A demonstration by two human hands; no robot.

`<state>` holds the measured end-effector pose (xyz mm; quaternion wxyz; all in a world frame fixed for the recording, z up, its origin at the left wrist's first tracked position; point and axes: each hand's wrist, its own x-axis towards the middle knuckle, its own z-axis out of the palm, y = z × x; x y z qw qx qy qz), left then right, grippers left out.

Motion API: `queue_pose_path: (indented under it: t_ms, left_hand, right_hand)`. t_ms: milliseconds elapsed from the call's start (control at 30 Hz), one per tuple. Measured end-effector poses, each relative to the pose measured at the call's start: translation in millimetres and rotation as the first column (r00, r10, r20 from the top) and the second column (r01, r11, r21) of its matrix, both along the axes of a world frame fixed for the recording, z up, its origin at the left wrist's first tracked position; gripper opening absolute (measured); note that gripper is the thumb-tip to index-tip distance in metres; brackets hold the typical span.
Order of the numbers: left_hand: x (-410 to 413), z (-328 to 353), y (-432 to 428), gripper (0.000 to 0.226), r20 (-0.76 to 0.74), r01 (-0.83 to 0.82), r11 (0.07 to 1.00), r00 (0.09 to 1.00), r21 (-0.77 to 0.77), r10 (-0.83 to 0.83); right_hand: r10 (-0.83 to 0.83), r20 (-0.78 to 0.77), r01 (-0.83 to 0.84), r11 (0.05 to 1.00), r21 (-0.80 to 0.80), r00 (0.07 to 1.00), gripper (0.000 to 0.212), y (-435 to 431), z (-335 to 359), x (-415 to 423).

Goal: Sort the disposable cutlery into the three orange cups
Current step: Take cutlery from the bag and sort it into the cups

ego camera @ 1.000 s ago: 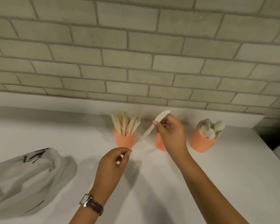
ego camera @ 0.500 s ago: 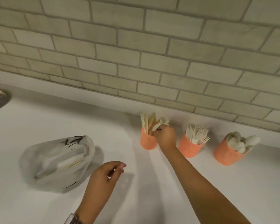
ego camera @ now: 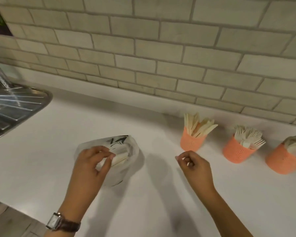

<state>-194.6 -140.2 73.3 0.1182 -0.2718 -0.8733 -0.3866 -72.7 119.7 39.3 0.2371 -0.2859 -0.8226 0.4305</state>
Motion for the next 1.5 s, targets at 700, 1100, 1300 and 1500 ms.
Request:
queue_pose_path:
  t_ms: [700, 1100, 1300, 1500]
  left_hand:
    - [-100, -21, -64, 0.085, 0.579, 0.504, 0.863, 0.714, -0.037, -0.392]
    - [-89, -16, -67, 0.090, 0.590, 0.543, 0.829, 0.716, -0.135, -0.373]
    - [-90, -18, -69, 0.091, 0.601, 0.502, 0.838, 0.744, -0.214, -0.292]
    - [-99, -17, -77, 0.095, 0.533, 0.487, 0.801, 0.806, -0.347, -0.259]
  right_hand:
    - [0.508, 0.785, -0.873, 0.481, 0.083, 0.354, 0.046, -153, -13, -172]
    - [0.122, 0.945, -0.948, 0.134, 0.288, 0.304, 0.044, -174, -55, -173]
    - [0.206, 0.913, -0.923, 0.235, 0.304, 0.353, 0.033, -169, -56, -169]
    - [0.429, 0.755, -0.833, 0.479, 0.277, 0.497, 0.023, -153, -34, -162]
